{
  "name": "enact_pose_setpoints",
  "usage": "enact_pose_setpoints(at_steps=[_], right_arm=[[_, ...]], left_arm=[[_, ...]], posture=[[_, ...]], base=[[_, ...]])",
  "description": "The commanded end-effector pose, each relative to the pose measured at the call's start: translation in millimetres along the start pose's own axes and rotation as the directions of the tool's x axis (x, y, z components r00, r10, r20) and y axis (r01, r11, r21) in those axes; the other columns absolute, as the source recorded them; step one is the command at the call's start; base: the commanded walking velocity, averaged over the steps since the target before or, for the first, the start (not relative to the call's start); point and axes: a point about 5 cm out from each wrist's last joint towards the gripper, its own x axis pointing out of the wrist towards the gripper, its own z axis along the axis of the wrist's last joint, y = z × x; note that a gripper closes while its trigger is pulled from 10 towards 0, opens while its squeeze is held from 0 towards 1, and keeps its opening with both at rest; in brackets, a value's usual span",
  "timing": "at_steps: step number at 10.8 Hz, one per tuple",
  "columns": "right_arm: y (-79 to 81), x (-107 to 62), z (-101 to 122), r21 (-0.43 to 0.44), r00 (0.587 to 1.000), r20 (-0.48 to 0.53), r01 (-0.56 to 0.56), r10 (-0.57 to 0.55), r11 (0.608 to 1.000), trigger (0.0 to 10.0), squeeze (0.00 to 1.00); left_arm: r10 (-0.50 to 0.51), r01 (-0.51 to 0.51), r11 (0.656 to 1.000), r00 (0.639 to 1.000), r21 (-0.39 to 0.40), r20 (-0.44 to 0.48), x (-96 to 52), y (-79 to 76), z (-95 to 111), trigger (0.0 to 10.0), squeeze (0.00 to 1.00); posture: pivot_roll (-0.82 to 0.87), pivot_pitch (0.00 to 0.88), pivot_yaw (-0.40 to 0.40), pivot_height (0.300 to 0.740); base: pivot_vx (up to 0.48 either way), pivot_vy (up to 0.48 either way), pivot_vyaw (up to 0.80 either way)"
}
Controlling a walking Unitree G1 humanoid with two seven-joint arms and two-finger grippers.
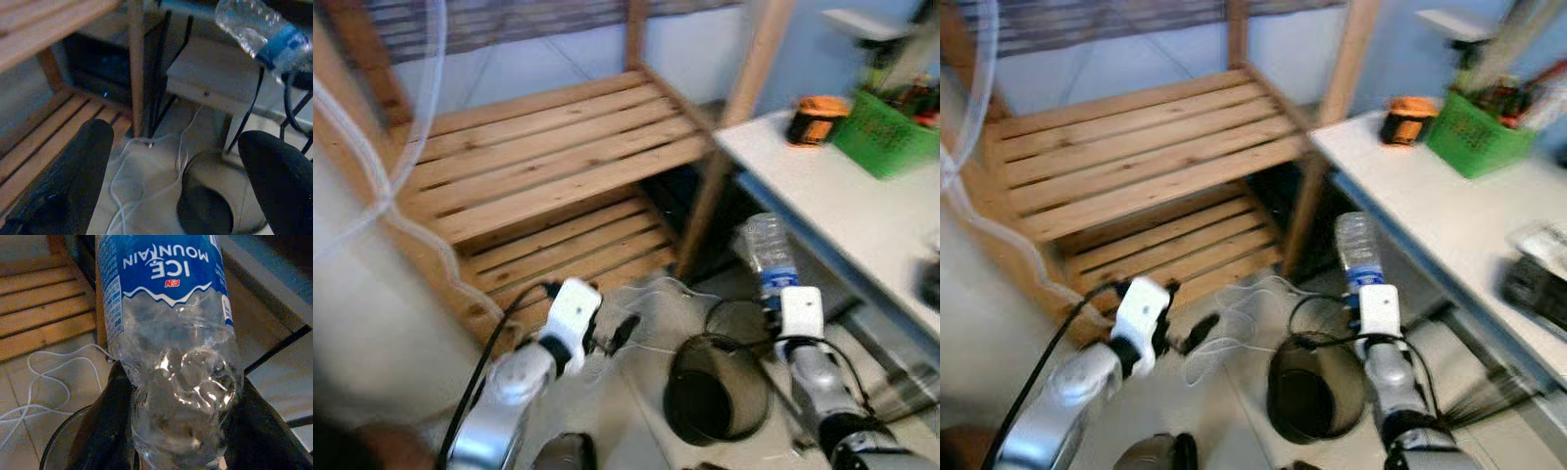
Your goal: Clean up the room
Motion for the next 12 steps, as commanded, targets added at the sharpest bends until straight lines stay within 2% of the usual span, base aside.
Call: enact_pose_setpoints(at_steps=[1, 2, 3, 4, 5, 6, 7, 8, 10, 12], right_arm=[[-5.8, -5.9, -2, 0.022, 0.998, 0.053, -0.018, 0.016, 1.0, 10.0, 0.0], [-4.8, -15.3, -10, 0.028, 0.996, 0.073, -0.053, 0.051, 0.998, 10.0, 0.0], [-8.5, -26.5, -18, 0.051, 0.994, 0.106, -0.045, 0.04, 0.998, 10.0, 0.0], [-6.3, -54.3, -23, 0.101, 0.98, 0.178, -0.109, 0.09, 0.989, 10.0, 0.0], [7.6, -74.9, -27, 0.086, 0.959, 0.185, -0.233, 0.215, 0.969, 10.0, 0.0], [11.5, -86.7, -29, 0.072, 0.94, 0.184, -0.304, 0.287, 0.95, 10.0, 0.0], [-12.7, -89.4, -29, 0.072, 0.955, 0.179, -0.252, 0.236, 0.965, 10.0, 0.0], [-30.1, -88.9, -25, 0.098, 0.97, 0.178, -0.182, 0.163, 0.978, 10.0, 0.0], [-38.7, -91.6, -25, 0.145, 0.981, 0.173, -0.111, 0.085, 0.983, 10.0, 0.0], [-29.0, -92.4, -26, 0.168, 0.982, 0.158, -0.133, 0.106, 0.977, 10.0, 0.0]], left_arm=[[-0.012, 0.012, 1.0, 1.0, -0.001, 0.011, 7.7, -5.6, 0, 10.0, 0.0], [-0.001, 0.001, 1.0, 1.0, 0.006, 0.027, 13.3, -3.0, 3, 10.0, 0.0], [0.021, -0.022, 1.0, 0.999, 0.013, 0.049, 16.4, 2.3, 7, 10.0, 0.0], [0.032, -0.033, 0.999, 0.997, 0.012, 0.068, 17.4, 5.0, 8, 10.0, 0.0], [0.025, -0.026, 1.0, 0.997, 0.011, 0.069, 18.9, 4.8, 6, 10.0, 0.0], [0.022, -0.022, 1.0, 0.998, 0.01, 0.065, 22.2, 5.8, 5, 10.0, 0.0], [0.03, -0.031, 0.999, 0.997, 0.013, 0.072, 26.8, 9.8, 7, 10.0, 0.0], [0.045, -0.046, 0.999, 0.996, 0.018, 0.077, 27.8, 12.6, 7, 10.0, 0.0], [0.08, -0.082, 0.997, 0.993, 0.015, 0.091, 26.6, 15.9, 8, 10.0, 0.0], [0.084, -0.087, 0.996, 0.993, 0.031, 0.087, 26.5, 17.9, 5, 10.0, 0.0]], posture=[[0.05, 0.035, -0.034, 0.74], [0.04, 0.019, -0.036, 0.74], [0.02, 0.0, -0.036, 0.74], [0.0, 0.0, -0.034, 0.74], [-0.03, 0.0, -0.032, 0.74], [-0.03, 0.0, -0.025, 0.74], [-0.04, 0.0, -0.021, 0.74], [-0.05, 0.0, -0.018, 0.74], [-0.05, 0.0, -0.009, 0.74], [-0.05, 0.0, 0.003, 0.74]], base=[[0.0, 0.0, 0.0], [0.0, 0.0, 0.0], [0.0, 0.0, 0.0], [0.0, 0.0, 0.0], [0.0, 0.0, 0.0], [0.0, 0.0, 0.0], [0.0, 0.0, 0.0], [0.0, 0.0, 0.0], [0.0, 0.0, 0.0], [0.0, 0.0, 0.0]])
